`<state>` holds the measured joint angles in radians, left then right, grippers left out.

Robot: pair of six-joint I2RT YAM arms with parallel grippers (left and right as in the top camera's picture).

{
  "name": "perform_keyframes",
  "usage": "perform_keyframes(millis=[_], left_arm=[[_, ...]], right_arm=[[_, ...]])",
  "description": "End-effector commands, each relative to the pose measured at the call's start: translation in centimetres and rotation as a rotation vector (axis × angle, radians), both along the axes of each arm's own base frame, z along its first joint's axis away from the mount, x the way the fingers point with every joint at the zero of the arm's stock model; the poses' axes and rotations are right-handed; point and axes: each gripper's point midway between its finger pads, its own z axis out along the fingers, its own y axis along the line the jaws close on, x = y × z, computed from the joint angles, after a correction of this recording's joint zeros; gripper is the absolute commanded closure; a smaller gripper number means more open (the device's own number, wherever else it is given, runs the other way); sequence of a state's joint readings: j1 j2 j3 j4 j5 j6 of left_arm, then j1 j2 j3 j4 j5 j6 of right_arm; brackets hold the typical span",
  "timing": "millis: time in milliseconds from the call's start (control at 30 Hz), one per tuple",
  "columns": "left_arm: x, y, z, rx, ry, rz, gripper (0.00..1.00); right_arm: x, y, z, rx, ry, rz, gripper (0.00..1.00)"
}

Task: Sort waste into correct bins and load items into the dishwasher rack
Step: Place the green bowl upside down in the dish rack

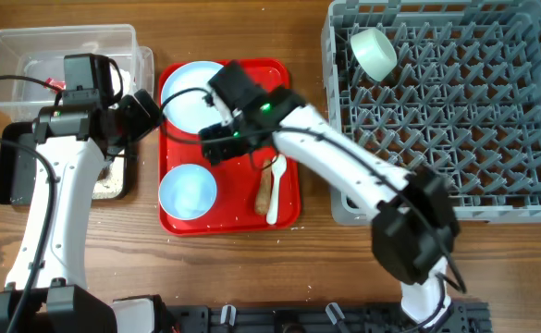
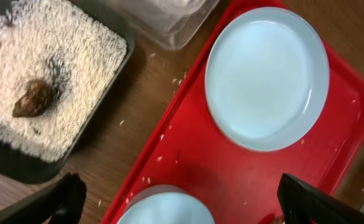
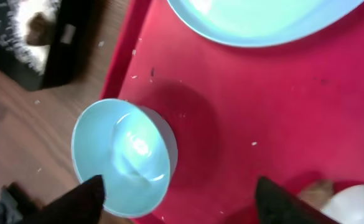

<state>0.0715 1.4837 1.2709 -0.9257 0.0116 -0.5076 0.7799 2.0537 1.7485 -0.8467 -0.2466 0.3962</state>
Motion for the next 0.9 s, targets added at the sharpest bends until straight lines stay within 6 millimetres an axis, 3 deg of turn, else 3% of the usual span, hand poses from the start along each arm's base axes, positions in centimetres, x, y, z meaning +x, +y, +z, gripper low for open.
perform_keyframes(millis=[0, 100, 167, 300, 400, 567, 600, 667, 733, 800, 867], left_arm=[[1.2, 1.0, 1.6, 0.044, -0.079, 0.02, 0.0], [0.8, 2.5, 2.4, 0.032, -0.1, 0.099, 0.0], [0.0, 5.5, 4.1, 0.008, -0.156, 0.244, 0.0], [-2.0, 10.0, 7.1, 0.026, -0.251, 0.381, 0.0], [-2.8, 10.6, 6.9, 0.026, -0.232, 0.405, 0.0], [-2.9, 10.5, 6.8, 0.025, -0.227, 0.405, 0.0], [-2.9, 10.5, 6.8, 0.025, -0.227, 0.405, 0.0], [-2.9, 10.5, 6.8, 0.025, -0.227, 0.405, 0.0], [-2.9, 10.5, 6.8, 0.025, -0.227, 0.405, 0.0], [-2.9, 10.5, 6.8, 0.025, -0.227, 0.405, 0.0], [-2.9, 10.5, 6.8, 0.025, -0.227, 0.405, 0.0]], right_arm=[[-0.5, -0.3, -3.1, -0.084, 0.053, -0.119, 0.33], [-0.8, -0.5, -5.3, -0.115, 0.085, -0.17, 0.42], [-1.3, -0.6, -6.9, -0.139, 0.106, -0.161, 0.46], [-2.5, 1.2, -7.7, -0.133, 0.086, -0.108, 0.47], [-3.2, 1.6, -9.4, -0.157, 0.102, -0.077, 0.54], [-3.2, 1.1, -10.1, -0.175, 0.113, -0.078, 0.84], [-2.7, 0.9, -9.3, -0.166, 0.107, -0.088, 0.96], [-1.2, 0.5, -6.8, -0.133, 0.071, -0.093, 0.96], [0.5, -1.1, -2.6, -0.114, 0.015, -0.113, 0.96], [3.9, -7.1, 3.3, -0.174, -0.092, -0.268, 0.96], [7.1, -15.4, 8.2, -0.269, -0.231, -0.463, 0.96]])
